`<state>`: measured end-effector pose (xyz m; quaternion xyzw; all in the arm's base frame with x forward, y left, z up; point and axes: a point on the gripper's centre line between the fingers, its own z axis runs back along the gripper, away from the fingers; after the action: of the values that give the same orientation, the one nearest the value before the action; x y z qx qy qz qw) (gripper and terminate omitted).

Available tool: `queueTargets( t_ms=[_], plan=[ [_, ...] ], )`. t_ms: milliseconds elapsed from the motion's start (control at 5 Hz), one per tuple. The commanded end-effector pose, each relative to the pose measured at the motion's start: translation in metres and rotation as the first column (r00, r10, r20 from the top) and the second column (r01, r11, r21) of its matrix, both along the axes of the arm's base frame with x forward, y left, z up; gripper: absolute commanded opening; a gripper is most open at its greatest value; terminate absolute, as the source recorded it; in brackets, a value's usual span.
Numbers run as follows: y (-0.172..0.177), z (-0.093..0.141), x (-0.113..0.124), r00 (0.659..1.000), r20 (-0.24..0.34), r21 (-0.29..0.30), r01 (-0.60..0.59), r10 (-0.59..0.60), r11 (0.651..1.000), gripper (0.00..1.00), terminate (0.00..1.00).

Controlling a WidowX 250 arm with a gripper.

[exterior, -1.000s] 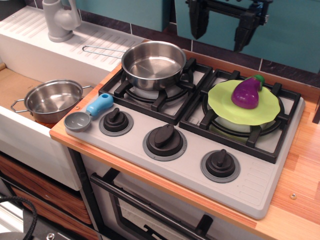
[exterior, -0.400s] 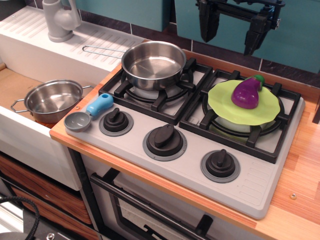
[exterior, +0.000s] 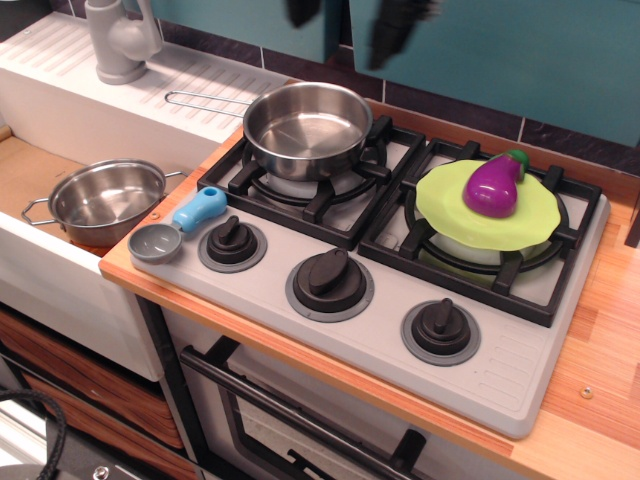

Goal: Put eggplant on plate and spoon in pot or pan on stove

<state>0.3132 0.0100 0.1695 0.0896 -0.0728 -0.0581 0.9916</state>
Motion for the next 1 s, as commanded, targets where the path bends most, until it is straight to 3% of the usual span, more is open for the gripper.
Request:
queueTargets(
  t_ms=[0,400,800],
  plan=[
    [0.033,0.009,-0.004,0.994,0.097,0.089,0.037,-0.045,0.995,1.00,0.00],
    [0.074,-0.029,-0.006,0.995,0.101,0.071,0.004,-0.011,0.997,1.00,0.00],
    [0.094,-0.066,-0.020,0.992,0.119,-0.002,-0.043,0.043,0.999,1.00,0.00]
  ],
)
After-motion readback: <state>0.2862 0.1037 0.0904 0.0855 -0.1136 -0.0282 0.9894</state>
